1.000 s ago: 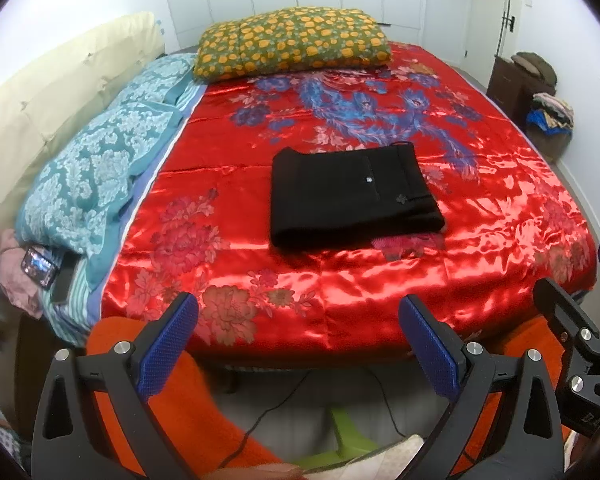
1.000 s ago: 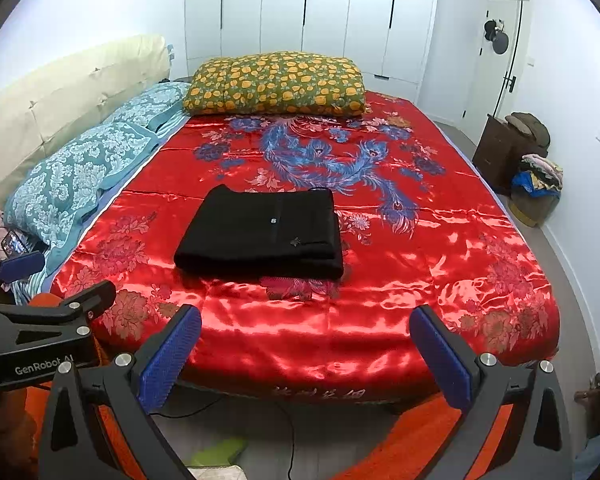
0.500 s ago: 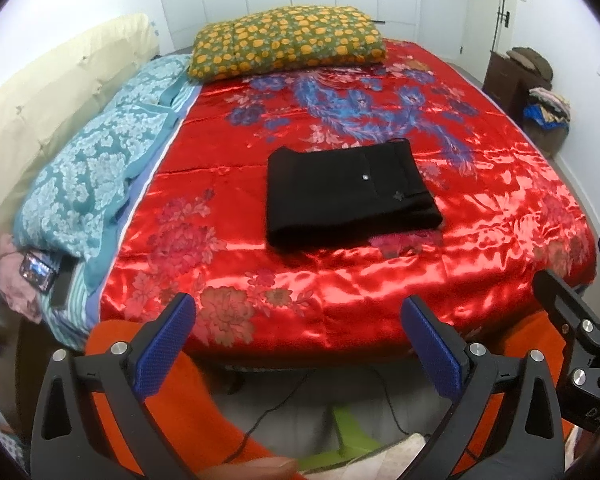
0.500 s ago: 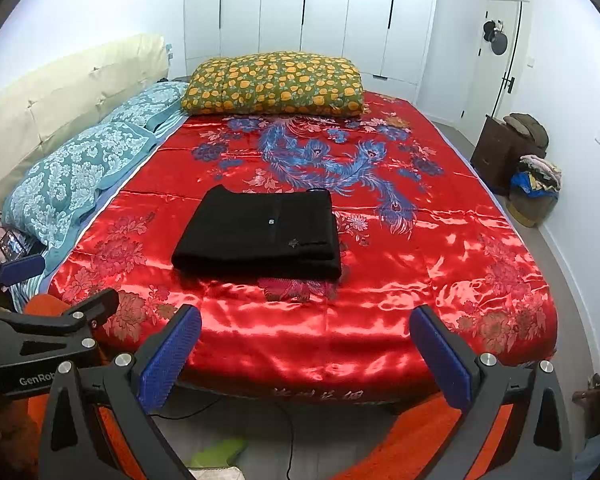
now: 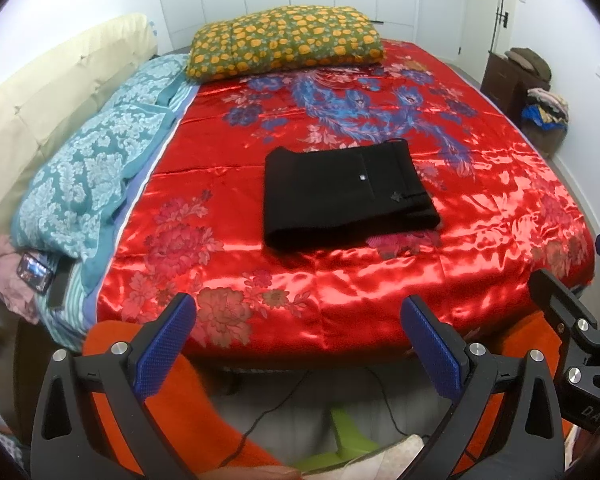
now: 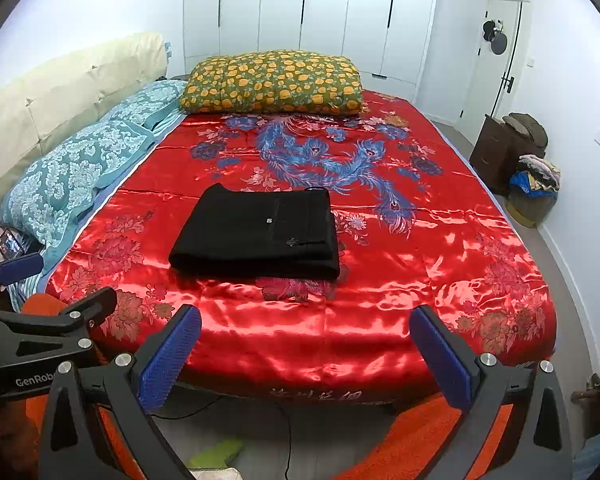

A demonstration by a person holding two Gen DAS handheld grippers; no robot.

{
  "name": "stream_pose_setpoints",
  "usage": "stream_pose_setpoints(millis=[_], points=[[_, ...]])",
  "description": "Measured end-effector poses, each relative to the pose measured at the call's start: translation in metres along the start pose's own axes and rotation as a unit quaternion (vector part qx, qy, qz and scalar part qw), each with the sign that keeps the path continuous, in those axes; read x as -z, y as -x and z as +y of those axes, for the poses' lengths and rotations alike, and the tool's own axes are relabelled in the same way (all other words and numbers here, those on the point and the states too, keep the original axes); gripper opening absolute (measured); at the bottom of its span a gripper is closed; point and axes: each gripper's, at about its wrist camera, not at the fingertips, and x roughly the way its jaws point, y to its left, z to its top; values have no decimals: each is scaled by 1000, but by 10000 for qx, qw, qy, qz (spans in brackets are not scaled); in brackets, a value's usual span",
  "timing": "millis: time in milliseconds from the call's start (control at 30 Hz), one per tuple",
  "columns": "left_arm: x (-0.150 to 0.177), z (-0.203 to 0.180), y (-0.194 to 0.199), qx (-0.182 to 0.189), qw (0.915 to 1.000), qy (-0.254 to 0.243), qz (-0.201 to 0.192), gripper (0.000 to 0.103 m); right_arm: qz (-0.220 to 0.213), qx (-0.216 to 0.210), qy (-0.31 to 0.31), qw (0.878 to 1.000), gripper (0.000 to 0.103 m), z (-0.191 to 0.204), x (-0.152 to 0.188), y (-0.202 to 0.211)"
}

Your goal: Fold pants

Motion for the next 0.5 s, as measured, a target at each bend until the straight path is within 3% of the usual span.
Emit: stream_pose_setpoints(millis=[500], points=[[1,-7,3,21,9998,-147,-158,102,13,-22,25,10000,103,-2,1,-2]])
